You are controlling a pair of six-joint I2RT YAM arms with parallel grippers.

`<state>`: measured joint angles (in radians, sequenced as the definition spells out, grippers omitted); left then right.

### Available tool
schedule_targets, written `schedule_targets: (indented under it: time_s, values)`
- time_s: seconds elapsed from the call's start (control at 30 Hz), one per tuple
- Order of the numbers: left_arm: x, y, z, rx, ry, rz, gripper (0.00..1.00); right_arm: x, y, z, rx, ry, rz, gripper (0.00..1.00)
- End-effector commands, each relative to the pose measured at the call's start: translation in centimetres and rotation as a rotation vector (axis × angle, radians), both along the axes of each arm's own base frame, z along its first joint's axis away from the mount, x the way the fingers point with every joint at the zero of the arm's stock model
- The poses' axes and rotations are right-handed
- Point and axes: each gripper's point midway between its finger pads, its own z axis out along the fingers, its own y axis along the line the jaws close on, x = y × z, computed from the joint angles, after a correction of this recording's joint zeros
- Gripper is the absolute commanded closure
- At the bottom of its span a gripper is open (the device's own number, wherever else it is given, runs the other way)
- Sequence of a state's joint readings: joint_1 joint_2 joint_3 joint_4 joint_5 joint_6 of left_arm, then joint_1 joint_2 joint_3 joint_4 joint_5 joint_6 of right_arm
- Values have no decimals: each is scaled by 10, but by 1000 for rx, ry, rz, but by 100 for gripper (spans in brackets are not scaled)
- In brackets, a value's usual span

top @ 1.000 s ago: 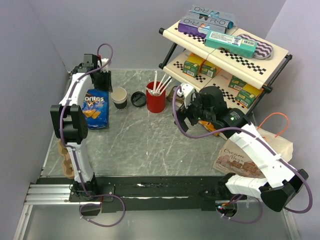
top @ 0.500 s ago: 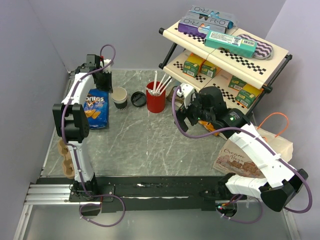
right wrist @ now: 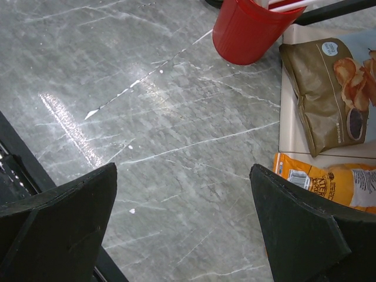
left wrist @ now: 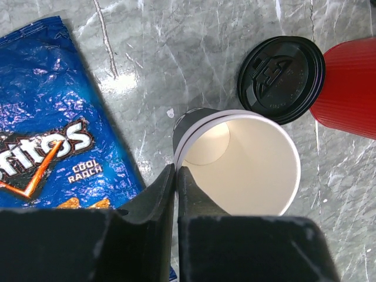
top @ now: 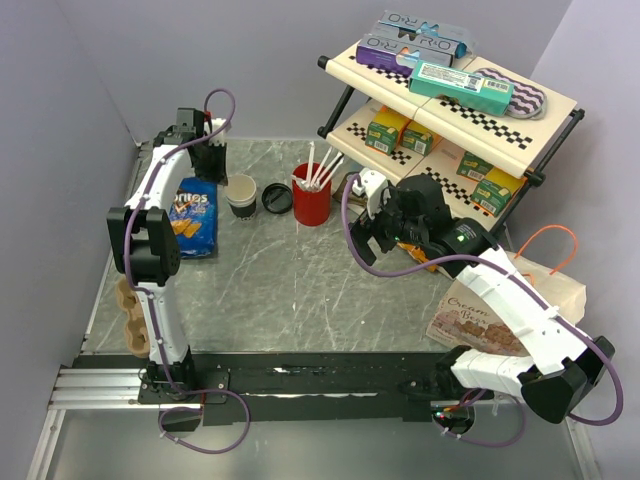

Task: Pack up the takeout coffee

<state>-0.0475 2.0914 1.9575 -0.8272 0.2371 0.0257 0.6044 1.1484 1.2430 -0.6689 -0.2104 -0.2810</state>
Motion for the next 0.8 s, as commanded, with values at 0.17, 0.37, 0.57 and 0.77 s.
schedule_targets:
  time_s: [0.17,0.37,0.57,0.77]
  values:
    - [6,1,37,15,-91,7,83,3,5,12,34,-31,1,0]
    - [8,3,39,31,-101,26,74,0,5,11,38,-25,6,0]
    - [9,4,44,44,-115,35,76,0,6,10,40,-21,7,0]
    - [7,3,46,42,-116,34,92,0,6,9,41,-18,7,0]
